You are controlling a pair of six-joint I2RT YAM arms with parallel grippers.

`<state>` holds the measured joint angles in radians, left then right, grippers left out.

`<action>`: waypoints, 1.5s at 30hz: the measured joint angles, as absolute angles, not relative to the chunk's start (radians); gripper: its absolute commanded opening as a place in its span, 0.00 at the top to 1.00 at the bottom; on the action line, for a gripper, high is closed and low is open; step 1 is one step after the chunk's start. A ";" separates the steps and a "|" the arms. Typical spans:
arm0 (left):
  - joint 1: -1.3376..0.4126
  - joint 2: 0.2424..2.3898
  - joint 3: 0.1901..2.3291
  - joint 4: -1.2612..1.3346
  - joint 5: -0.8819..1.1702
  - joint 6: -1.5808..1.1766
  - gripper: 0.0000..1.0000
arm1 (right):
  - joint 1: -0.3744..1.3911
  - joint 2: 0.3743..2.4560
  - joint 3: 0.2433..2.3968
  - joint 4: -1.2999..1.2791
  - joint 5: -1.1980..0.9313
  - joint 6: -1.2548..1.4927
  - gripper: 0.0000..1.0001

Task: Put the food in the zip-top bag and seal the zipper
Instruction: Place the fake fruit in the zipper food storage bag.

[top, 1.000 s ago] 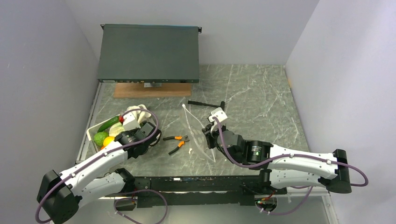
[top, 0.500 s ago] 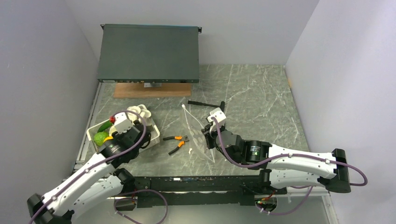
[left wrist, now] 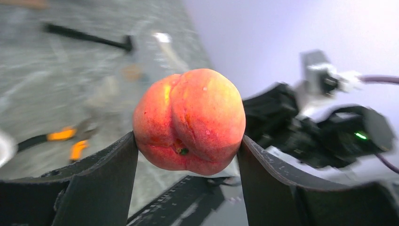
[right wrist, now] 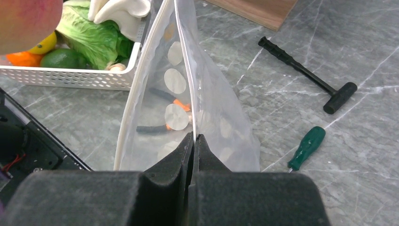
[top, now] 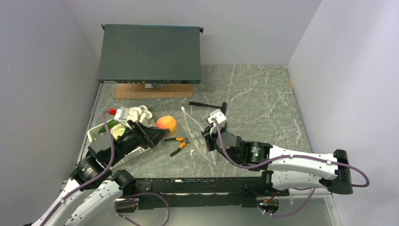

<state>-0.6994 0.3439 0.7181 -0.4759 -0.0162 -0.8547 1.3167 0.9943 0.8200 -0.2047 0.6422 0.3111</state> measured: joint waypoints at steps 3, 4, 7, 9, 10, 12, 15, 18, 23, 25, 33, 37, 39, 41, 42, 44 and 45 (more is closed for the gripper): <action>-0.700 0.425 0.706 -0.298 0.165 -0.870 0.53 | 1.317 0.995 0.820 -0.198 0.625 0.319 1.00; -0.700 0.466 0.707 -0.243 0.214 -0.878 0.53 | 1.317 0.995 0.820 -0.195 0.621 0.322 1.00; -0.717 0.600 0.709 -0.107 0.321 -0.887 0.53 | 1.317 0.995 0.820 -0.190 0.614 0.333 1.00; -0.747 0.670 0.709 -0.053 0.347 -0.888 0.54 | 1.317 0.995 0.820 -0.189 0.608 0.338 1.00; -0.763 0.693 0.711 -0.038 0.352 -0.886 0.55 | 1.317 0.995 0.820 -0.188 0.603 0.341 1.00; -0.801 0.739 0.732 -0.037 0.340 -0.878 0.55 | 1.317 0.991 0.820 -0.193 0.605 0.347 1.00; -0.845 0.792 0.796 -0.074 0.284 -0.856 0.57 | 1.316 0.965 0.820 -0.200 0.603 0.353 1.00; -0.881 0.807 0.825 -0.096 0.235 -0.840 0.57 | 1.317 0.936 0.820 -0.200 0.605 0.364 1.00; -0.902 0.759 0.805 -0.183 0.183 -0.828 0.57 | 1.317 0.902 0.814 -0.176 0.625 0.385 1.00; -0.905 0.741 0.791 -0.216 0.174 -0.827 0.57 | 1.317 0.888 0.805 -0.155 0.630 0.392 1.00; -0.908 0.759 0.773 -0.310 0.155 -0.827 0.55 | 1.317 0.866 0.790 -0.114 0.640 0.409 1.00; -0.918 0.806 0.781 -0.361 0.152 -0.814 0.51 | 1.317 0.866 0.787 -0.111 0.652 0.418 1.00; -0.928 0.832 0.794 -0.385 0.152 -0.805 0.46 | 1.317 0.866 0.783 -0.111 0.655 0.421 1.00; -0.939 0.856 0.808 -0.400 0.152 -0.796 0.39 | 1.317 0.866 0.779 -0.111 0.657 0.422 1.00; -0.945 0.865 0.815 -0.409 0.152 -0.793 0.34 | 1.317 0.866 0.778 -0.111 0.657 0.422 1.00; -0.955 0.873 0.820 -0.413 0.151 -0.789 0.23 | 1.317 0.869 0.778 -0.110 0.657 0.422 1.00; -0.960 0.875 0.823 -0.416 0.150 -0.787 0.17 | 1.317 0.870 0.778 -0.110 0.657 0.422 1.00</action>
<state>-0.9600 0.8745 0.8227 -0.4156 0.1501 -0.7872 1.3174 0.8703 0.7784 -0.1101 0.6567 0.4225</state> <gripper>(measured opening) 0.726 0.008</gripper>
